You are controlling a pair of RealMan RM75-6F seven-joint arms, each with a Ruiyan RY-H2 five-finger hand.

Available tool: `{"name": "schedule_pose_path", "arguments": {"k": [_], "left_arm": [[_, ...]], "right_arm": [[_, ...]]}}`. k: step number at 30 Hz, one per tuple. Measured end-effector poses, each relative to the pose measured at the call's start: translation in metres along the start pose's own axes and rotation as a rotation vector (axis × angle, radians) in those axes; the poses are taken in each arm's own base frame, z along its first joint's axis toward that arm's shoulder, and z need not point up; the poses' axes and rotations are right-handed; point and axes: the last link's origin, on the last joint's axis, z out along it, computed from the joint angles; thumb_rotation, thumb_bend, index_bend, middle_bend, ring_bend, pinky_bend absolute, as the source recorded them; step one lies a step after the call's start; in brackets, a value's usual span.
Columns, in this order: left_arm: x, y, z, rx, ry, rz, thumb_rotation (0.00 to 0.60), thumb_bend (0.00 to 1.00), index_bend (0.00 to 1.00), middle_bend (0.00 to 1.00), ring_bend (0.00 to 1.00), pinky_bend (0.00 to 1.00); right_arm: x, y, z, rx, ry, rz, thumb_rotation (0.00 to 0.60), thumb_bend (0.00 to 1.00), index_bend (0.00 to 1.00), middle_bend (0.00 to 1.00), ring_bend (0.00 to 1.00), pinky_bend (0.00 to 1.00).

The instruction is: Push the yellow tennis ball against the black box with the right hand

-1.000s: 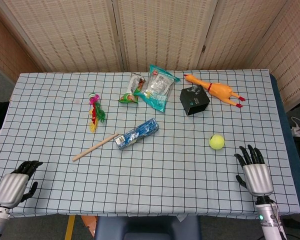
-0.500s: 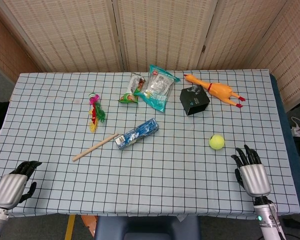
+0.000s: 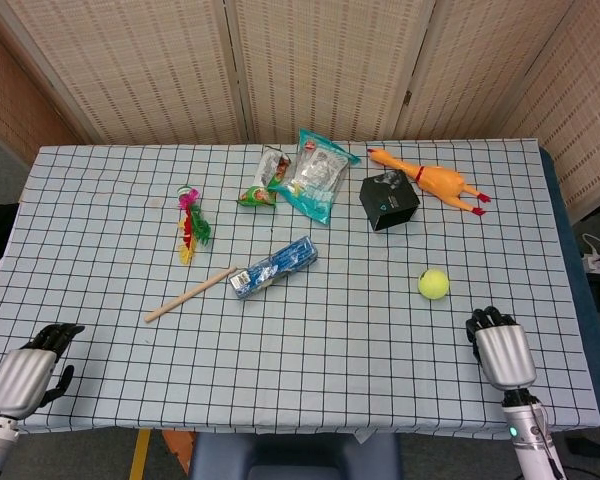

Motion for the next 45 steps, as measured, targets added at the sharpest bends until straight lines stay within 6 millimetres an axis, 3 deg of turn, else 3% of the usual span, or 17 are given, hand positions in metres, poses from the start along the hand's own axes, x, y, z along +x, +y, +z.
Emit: {"name": "schedule_pose_path", "arguments": {"k": [3,9,30,45], "left_arm": [[0.000,0.000,0.000,-0.002,0.000,0.001,0.600,0.52,0.18,0.16,0.13,0.46],[-0.001,0.001,0.000,-0.004,-0.007,0.003,0.600,0.52,0.18,0.16,0.13,0.46],[-0.002,0.002,0.000,-0.005,-0.014,0.008,0.600,0.52,0.18,0.17,0.15,0.46],[-0.001,0.001,0.000,-0.007,-0.011,0.007,0.600,0.52,0.18,0.17,0.16,0.46]], "right_arm": [[-0.008,-0.003,0.005,0.004,-0.001,0.002,0.600,0.98,0.97,0.78,0.63,0.92],[-0.026,-0.011,0.017,-0.001,-0.030,0.028,0.600,0.97,1.00,0.84,0.71,1.00],[-0.060,-0.012,0.066,-0.017,-0.058,0.096,0.600,0.97,1.00,0.85,0.72,1.00],[-0.076,-0.011,0.085,-0.015,-0.102,0.081,0.600,0.97,1.00,0.85,0.72,1.00]]}}
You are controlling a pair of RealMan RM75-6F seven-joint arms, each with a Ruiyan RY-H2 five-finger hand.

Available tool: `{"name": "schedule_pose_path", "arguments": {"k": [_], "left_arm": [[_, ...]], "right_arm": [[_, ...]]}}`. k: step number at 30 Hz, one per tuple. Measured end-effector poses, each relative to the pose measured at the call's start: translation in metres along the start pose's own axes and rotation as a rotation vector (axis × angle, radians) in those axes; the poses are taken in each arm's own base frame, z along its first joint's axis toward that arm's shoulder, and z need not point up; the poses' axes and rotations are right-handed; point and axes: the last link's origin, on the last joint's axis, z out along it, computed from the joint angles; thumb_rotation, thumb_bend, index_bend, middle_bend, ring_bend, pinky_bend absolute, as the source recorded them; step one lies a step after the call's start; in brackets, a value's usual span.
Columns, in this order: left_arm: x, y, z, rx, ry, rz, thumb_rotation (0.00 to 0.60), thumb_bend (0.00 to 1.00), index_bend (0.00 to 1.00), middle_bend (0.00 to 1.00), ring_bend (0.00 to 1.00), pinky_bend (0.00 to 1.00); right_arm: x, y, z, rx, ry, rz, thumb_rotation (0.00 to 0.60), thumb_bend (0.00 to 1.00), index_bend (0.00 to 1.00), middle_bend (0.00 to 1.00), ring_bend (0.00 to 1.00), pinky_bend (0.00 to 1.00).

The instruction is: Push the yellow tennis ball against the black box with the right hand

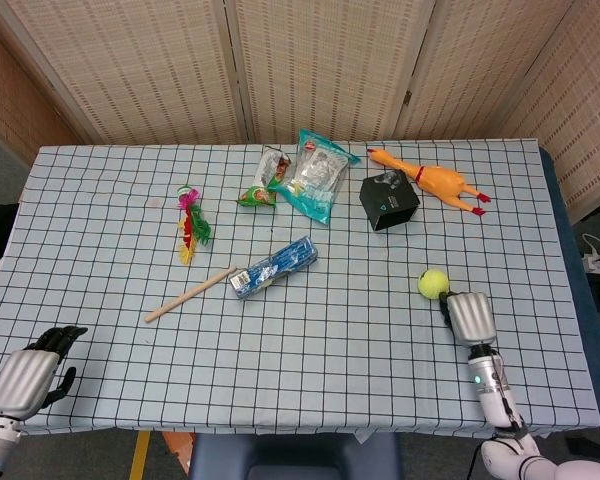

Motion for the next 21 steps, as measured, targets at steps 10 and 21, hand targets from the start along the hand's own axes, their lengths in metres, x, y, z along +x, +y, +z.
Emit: {"name": "schedule_pose_path", "arguments": {"k": [10,21], "left_arm": [[0.000,-0.001,0.000,0.003,-0.002,-0.002,0.600,0.52,0.18,0.17,0.16,0.46],[0.000,-0.001,0.001,0.005,-0.002,-0.004,0.600,0.52,0.18,0.17,0.16,0.46]], "right_arm": [[-0.004,-0.005,0.017,-0.003,-0.007,-0.005,0.600,0.97,1.00,0.85,0.72,1.00],[-0.005,-0.004,0.036,-0.017,-0.025,-0.025,0.600,0.97,1.00,0.85,0.72,1.00]]}}
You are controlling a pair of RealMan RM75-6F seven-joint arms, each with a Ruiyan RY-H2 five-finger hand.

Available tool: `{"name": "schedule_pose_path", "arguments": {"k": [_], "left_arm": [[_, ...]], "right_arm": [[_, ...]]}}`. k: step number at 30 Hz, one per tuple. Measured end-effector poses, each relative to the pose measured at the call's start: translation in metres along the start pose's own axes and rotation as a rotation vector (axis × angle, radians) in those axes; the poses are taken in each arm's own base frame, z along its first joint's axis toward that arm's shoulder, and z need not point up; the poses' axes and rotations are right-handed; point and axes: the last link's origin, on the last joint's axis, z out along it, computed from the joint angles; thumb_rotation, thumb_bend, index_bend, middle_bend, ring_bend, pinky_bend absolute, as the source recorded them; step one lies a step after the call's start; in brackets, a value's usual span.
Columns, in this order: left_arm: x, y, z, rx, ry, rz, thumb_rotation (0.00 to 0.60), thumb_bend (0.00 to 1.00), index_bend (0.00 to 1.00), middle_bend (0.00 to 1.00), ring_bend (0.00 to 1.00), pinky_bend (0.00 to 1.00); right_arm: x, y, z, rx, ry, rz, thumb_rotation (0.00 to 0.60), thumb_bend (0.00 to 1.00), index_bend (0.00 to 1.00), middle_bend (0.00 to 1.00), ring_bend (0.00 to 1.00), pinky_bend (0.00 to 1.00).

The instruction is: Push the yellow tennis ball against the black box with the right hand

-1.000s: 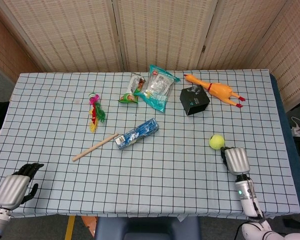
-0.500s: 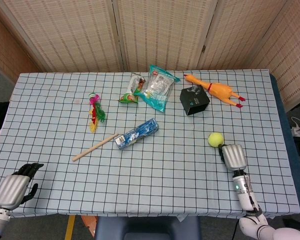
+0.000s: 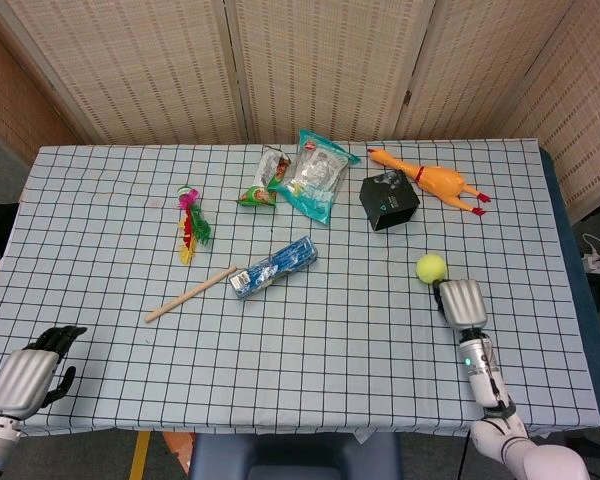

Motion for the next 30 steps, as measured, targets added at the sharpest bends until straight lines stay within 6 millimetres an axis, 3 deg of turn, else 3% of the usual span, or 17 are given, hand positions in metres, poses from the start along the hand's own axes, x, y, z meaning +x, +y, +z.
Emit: {"name": "schedule_pose_path", "arguments": {"k": [18,30], "left_arm": [[-0.003,-0.002,0.003,0.015,-0.014,0.004,0.600,0.52,0.18,0.17,0.16,0.46],[-0.002,-0.002,0.003,0.018,-0.011,0.004,0.600,0.52,0.18,0.17,0.16,0.46]], "right_arm": [[0.013,0.014,0.038,-0.048,-0.039,-0.063,0.600,0.97,1.00,0.85,0.72,1.00],[0.015,0.014,0.049,-0.045,-0.060,-0.077,0.600,0.97,1.00,0.85,0.72,1.00]]}}
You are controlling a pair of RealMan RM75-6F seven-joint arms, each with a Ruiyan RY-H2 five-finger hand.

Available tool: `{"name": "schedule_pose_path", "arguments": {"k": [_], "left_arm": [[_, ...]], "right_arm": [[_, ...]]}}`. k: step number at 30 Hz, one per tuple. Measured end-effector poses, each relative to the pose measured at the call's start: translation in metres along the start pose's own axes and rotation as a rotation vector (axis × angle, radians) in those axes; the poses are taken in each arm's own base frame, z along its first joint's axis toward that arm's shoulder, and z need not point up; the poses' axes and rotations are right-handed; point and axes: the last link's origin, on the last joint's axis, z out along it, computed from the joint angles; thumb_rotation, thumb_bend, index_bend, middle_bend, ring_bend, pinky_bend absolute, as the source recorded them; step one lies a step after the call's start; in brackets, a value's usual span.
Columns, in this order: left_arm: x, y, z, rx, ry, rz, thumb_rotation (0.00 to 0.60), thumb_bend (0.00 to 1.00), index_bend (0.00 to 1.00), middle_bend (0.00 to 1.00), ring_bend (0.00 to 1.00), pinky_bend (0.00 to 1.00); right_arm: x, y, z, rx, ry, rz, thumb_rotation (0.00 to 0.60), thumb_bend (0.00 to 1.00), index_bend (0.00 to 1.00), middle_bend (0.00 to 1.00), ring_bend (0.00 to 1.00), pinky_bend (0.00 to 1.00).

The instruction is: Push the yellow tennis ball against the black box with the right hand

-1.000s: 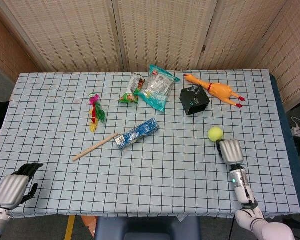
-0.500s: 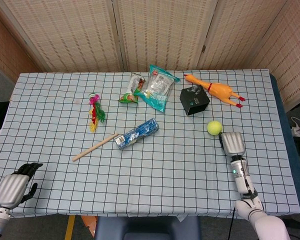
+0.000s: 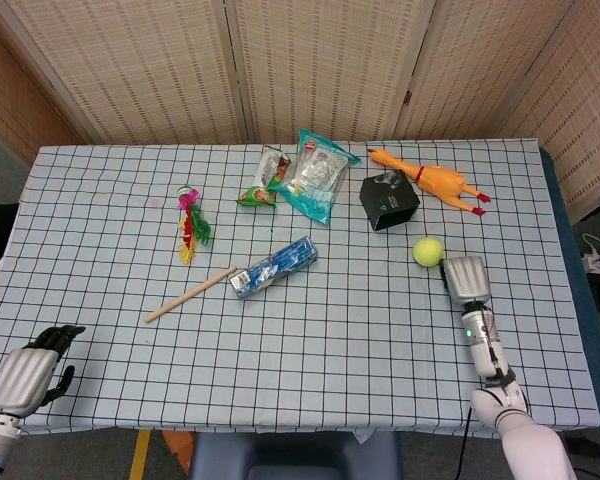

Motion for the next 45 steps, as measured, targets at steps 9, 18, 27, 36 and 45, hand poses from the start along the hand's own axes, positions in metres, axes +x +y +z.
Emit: {"name": "schedule_pose_path", "arguments": {"k": [9,18,27,36,45], "left_arm": [[0.000,0.000,0.000,0.001,0.001,0.002,0.600,0.52,0.18,0.17,0.16,0.46],[0.000,0.000,0.000,0.003,0.004,0.002,0.600,0.52,0.18,0.17,0.15,0.46],[0.000,-0.002,0.001,0.010,-0.002,0.000,0.600,0.52,0.18,0.17,0.16,0.46],[0.001,-0.002,0.002,0.020,0.015,0.018,0.600,0.52,0.18,0.18,0.16,0.46],[-0.001,-0.003,0.003,0.029,0.012,0.025,0.600,0.52,0.18,0.18,0.16,0.46]], "right_arm": [[0.006,-0.005,0.009,0.005,0.007,0.000,0.600,0.97,1.00,0.85,0.72,1.00],[0.007,-0.007,0.016,-0.002,-0.017,-0.009,0.600,0.97,1.00,0.85,0.72,1.00],[0.010,-0.015,0.021,0.008,-0.017,0.002,0.600,0.97,1.00,0.85,0.72,1.00],[0.016,-0.025,0.032,0.020,-0.016,-0.003,0.600,0.97,1.00,0.85,0.72,1.00],[0.022,-0.027,0.040,0.009,-0.017,-0.005,0.600,0.97,1.00,0.85,0.72,1.00]]}}
